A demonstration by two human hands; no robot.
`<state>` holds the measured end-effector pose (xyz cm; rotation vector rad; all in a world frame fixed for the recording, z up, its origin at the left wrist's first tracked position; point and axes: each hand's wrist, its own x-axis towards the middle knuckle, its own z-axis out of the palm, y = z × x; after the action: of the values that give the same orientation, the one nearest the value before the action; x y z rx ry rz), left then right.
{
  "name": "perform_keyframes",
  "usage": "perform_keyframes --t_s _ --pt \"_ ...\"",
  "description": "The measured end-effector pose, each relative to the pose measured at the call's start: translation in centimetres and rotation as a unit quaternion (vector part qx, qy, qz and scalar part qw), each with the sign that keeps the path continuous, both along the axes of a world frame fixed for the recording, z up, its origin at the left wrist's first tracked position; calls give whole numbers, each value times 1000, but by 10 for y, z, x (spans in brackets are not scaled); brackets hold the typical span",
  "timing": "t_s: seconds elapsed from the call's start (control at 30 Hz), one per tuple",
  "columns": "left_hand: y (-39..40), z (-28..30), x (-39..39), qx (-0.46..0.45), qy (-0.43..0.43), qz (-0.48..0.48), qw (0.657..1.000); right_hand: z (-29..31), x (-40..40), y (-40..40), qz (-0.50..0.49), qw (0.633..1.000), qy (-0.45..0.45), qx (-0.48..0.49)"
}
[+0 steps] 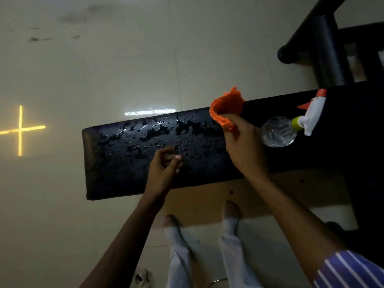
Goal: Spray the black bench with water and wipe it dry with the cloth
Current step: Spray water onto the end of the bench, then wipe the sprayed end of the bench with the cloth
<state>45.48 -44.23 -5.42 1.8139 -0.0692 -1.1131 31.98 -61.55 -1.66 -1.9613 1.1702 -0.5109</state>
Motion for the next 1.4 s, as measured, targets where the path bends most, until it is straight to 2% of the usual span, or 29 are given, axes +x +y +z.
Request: perform_keyframes --t_s 0.07,0.13,0.2,0.33,0.47,0.6,0.67,0.8,0.87,0.93,1.03,1.17,1.27,1.33,1.4 --pt "12 -4 6 9 -47 -22 999 -18 5 10 98 987 126 -22" --pt "22 -7 12 24 -87 -58 994 -35 5 23 192 950 247 26" --pt "30 -8 16 31 -116 -92 988 -45 2 35 221 928 297 37" --pt "37 -12 25 30 -183 -141 973 -52 10 35 136 952 271 -49" --pt "38 -26 32 33 -257 -192 947 -70 31 5 119 964 229 -63" --pt "32 -47 38 78 -384 -254 884 -107 49 -13 156 943 286 -68" --pt "26 -60 40 121 -408 -289 857 -124 42 -8 170 926 313 -124" --pt "23 -77 43 179 -455 -330 807 -139 22 -22 205 914 298 -184" --pt "24 -82 42 179 -474 -323 800 -142 25 -47 190 912 308 -193" --pt "25 -87 41 183 -479 -319 797 -143 44 -70 129 921 324 -174" --pt "23 -93 39 191 -483 -313 795 -145 77 -62 63 929 328 -158" --pt "23 -93 40 181 -489 -315 793 -146 57 -6 166 924 272 -210" --pt "28 -92 45 172 -493 -321 790 -144 36 -21 234 902 283 -228" --pt "30 -92 47 164 -497 -325 788 -144 40 -38 217 900 304 -226" --pt "32 -93 50 164 -498 -333 784 -143 61 -46 142 916 318 -198"
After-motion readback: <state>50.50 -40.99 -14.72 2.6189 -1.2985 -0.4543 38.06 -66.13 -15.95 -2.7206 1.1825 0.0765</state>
